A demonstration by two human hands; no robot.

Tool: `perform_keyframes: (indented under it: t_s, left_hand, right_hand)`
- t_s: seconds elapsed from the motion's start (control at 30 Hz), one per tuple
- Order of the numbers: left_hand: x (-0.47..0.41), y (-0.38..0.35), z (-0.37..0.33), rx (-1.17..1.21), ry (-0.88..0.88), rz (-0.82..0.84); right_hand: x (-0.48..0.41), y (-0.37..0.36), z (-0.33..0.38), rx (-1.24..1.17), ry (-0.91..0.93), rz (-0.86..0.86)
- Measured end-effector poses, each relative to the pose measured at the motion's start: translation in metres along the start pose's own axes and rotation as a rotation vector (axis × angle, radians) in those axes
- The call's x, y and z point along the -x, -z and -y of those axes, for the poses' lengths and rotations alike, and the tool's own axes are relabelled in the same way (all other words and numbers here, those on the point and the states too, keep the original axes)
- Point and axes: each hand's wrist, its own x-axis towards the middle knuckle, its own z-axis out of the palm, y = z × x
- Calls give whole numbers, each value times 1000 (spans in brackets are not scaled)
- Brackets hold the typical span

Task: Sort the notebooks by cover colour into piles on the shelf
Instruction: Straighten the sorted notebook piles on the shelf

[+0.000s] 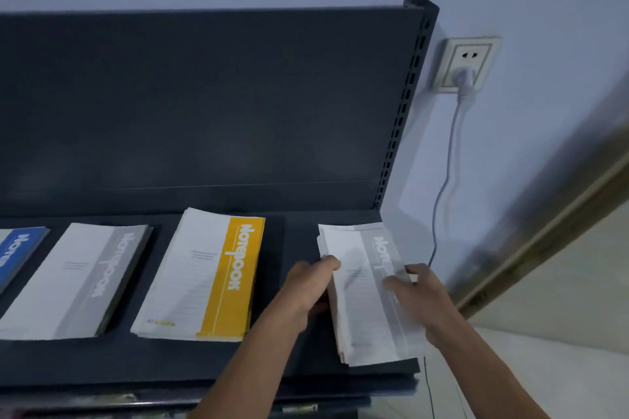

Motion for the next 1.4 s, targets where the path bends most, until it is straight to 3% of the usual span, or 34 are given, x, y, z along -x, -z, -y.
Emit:
perform_keyframes:
  t_s: [0.13,0.23,0.5,0.73,1.07,1.4]
  left_hand:
    - [-20,-20,14,-80,-20,87]
    - [-4,-29,15,-175,-86,80]
    - [30,-11,1,-98,-693,-8]
    - [32,8,19,-81,-669,117]
    - [16,15,41,-382,-757,25]
    - [32,7,3,-239,-968,-15]
  right_hand:
    - [-6,12,-14,-56,-56,15]
    - [-7,18,-21,-66,17,-6]
    - [18,7,5,-462,369,130]
    - [28,-1,-1,-434,447,193]
    - [25,-15,-15,-365,406,130]
    - [29,-5,10,-479,483,108]
